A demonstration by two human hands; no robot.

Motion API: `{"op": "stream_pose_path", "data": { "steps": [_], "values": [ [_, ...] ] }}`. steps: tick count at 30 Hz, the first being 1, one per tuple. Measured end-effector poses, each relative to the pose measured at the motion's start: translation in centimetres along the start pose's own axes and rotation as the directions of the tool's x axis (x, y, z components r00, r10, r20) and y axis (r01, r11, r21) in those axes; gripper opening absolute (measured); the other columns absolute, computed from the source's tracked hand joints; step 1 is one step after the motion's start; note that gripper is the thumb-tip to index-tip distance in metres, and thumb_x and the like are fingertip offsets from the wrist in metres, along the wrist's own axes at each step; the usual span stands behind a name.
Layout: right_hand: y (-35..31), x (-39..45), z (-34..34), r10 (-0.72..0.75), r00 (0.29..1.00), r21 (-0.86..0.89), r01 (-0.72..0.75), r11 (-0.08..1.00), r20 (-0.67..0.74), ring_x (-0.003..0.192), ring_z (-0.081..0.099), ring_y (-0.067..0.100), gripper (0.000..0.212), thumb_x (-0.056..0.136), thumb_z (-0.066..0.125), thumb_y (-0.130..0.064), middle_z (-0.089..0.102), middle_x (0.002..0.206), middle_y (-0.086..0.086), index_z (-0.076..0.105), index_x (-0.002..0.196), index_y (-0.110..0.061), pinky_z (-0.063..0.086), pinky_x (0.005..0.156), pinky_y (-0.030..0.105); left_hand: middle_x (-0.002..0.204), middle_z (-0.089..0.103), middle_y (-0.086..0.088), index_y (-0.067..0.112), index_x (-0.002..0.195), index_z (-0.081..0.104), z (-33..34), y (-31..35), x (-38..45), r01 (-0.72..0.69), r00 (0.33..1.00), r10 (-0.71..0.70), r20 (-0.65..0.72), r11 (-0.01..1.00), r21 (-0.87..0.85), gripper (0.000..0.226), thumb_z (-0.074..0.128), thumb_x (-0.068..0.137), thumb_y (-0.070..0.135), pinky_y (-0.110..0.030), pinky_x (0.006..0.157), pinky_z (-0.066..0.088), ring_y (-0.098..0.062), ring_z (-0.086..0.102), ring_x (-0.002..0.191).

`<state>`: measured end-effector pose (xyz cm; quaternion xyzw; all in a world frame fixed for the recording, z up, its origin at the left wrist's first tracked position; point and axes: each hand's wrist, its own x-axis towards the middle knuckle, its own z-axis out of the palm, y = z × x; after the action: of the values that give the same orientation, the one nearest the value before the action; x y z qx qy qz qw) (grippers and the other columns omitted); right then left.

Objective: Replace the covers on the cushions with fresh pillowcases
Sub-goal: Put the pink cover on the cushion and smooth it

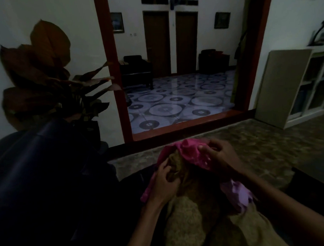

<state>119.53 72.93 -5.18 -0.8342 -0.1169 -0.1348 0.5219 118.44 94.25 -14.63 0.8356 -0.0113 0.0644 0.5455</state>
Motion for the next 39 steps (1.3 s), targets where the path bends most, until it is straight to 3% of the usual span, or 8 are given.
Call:
{"op": "stream_pose_path", "data": {
  "steps": [5,8,11,15,22,30,34,39],
  "values": [
    [-2.2,1.2,-0.4,0.018,0.952,-0.365,0.099,0.926,0.305,0.115,0.057,0.009,0.101,0.061,0.075,-0.081,0.054,0.132,-0.012,0.036,0.147,-0.044,0.050,0.095,0.033,0.106,0.071,0.018,0.038,0.108,0.068,0.8,2.8,-1.2,-0.120,0.987,0.119,0.110,0.993,0.001,0.029,0.075,0.081,0.031,-0.030,0.088,0.057,-0.001,0.067,0.100],
    [-1.9,1.6,-0.5,0.015,0.949,-0.634,0.198,0.748,0.314,0.110,0.061,0.017,0.061,0.077,0.070,-0.063,0.057,0.128,-0.003,0.057,0.133,-0.042,0.054,0.093,0.039,0.083,0.068,0.009,0.028,0.084,0.059,1.0,4.9,-1.9,-0.221,0.973,0.218,0.072,0.975,0.035,0.008,0.064,0.087,0.034,-0.036,0.072,0.057,-0.004,0.065,0.078],
    [-3.1,1.2,-2.4,0.008,0.987,-0.434,0.063,0.899,0.161,0.088,0.066,0.009,0.016,0.097,0.063,-0.032,0.072,0.100,-0.005,0.075,0.106,-0.026,0.055,0.081,0.029,0.074,0.061,0.001,0.024,0.080,0.055,1.3,5.9,-2.0,-0.262,0.965,0.261,0.035,0.965,0.033,0.030,0.047,0.094,0.049,-0.042,0.070,0.050,-0.009,0.059,0.069],
    [-4.3,1.3,-5.4,0.131,0.991,-0.139,-0.125,0.982,0.040,0.072,0.061,0.003,0.019,0.102,0.060,-0.025,0.072,0.085,-0.003,0.075,0.094,-0.016,0.048,0.061,0.014,0.086,0.065,0.013,0.031,0.092,0.061,2.0,7.1,-1.8,-0.329,0.944,0.327,0.036,0.942,0.063,0.025,0.044,0.099,0.048,-0.036,0.076,0.052,-0.002,0.062,0.081],
    [-5.0,1.6,-6.0,0.305,0.951,0.285,-0.306,0.908,0.047,0.090,0.068,0.013,0.026,0.102,0.050,0.000,0.071,0.108,0.008,0.069,0.102,-0.016,0.057,0.081,0.023,0.099,0.058,0.004,0.042,0.122,0.053,3.8,9.3,-2.5,-0.340,0.940,0.318,0.125,0.907,0.247,0.036,0.047,0.087,0.037,-0.040,0.085,0.053,-0.017,0.060,0.093],
    [-5.3,-0.6,-7.4,0.315,0.902,0.454,-0.423,0.784,0.296,0.093,0.071,0.023,0.032,0.099,0.043,0.011,0.070,0.108,0.016,0.064,0.110,-0.010,0.062,0.081,0.033,0.127,0.063,-0.012,0.023,0.148,0.045,4.9,11.4,-3.1,-0.392,0.920,0.373,0.125,0.842,0.371,0.058,0.046,0.093,0.004,-0.038,0.103,0.042,-0.031,0.057,0.119],
    [-4.6,-1.7,-7.5,0.320,0.904,0.441,-0.420,0.793,0.285,0.090,0.072,0.021,0.028,0.099,0.047,0.008,0.071,0.110,0.016,0.064,0.110,-0.011,0.060,0.073,0.030,0.113,0.070,-0.007,0.019,0.138,0.053,5.3,12.6,-3.7,-0.344,0.923,0.377,-0.077,0.898,0.273,0.038,0.046,0.102,0.009,-0.004,0.074,0.041,-0.003,0.060,0.092],
    [-5.7,-2.7,-7.4,0.332,0.923,0.392,-0.383,0.837,0.193,0.088,0.072,0.015,0.027,0.099,0.053,0.004,0.071,0.114,0.013,0.065,0.116,-0.011,0.057,0.065,0.022,0.085,0.061,0.013,0.020,0.111,0.054,4.8,14.7,-1.3,-0.215,0.956,0.241,-0.165,0.963,0.163,0.027,0.070,0.090,0.029,-0.019,0.062,0.038,-0.009,0.060,0.079]
  ]
}}
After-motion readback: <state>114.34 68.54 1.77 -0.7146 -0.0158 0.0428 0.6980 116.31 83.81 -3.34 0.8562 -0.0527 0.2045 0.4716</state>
